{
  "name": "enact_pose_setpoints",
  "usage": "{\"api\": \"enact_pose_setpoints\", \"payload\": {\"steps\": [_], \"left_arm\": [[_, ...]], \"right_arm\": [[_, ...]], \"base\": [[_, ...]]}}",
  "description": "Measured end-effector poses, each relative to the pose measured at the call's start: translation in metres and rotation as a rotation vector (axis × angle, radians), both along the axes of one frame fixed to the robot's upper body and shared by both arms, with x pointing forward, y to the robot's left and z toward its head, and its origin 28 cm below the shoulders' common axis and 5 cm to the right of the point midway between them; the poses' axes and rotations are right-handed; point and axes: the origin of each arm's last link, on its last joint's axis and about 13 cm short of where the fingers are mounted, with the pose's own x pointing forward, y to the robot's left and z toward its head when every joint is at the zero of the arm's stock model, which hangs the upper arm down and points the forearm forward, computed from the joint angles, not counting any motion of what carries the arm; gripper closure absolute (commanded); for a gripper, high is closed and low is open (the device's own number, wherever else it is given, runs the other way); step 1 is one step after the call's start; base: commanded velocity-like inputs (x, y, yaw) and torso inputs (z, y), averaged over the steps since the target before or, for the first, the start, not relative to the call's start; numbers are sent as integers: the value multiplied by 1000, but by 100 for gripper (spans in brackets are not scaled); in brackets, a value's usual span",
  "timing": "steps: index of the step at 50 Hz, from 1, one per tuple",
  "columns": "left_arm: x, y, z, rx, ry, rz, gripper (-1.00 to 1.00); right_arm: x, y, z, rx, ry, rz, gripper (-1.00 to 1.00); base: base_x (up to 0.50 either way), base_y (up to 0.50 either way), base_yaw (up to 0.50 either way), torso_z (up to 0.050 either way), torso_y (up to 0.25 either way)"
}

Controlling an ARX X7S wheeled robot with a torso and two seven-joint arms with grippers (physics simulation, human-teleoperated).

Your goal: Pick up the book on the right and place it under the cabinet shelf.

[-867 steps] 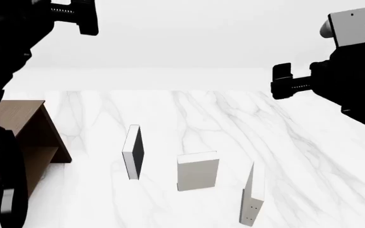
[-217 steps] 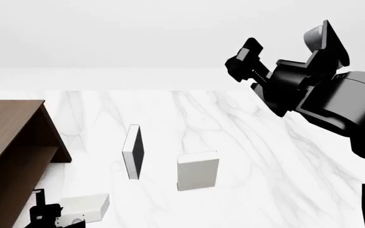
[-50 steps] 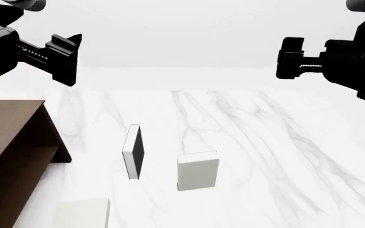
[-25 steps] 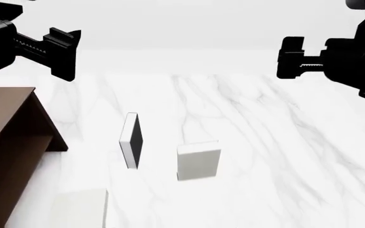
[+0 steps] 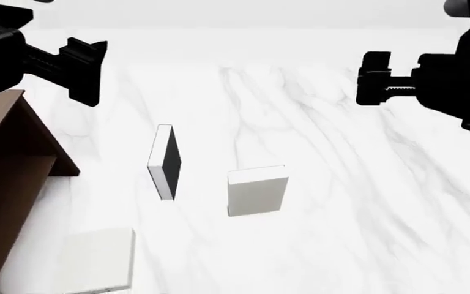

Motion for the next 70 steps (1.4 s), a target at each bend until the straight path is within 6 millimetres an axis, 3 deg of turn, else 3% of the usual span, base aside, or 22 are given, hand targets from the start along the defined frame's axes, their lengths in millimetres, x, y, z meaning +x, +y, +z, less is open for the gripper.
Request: {"api": "enact_pose_setpoints", "payload": {"steps": [70], "left_arm": [[-11, -5, -28, -38, 60, -24, -100]], "right_arm": [[1, 1, -5, 3, 11, 9, -100]], "base": [[0, 0, 0, 0, -124]]}}
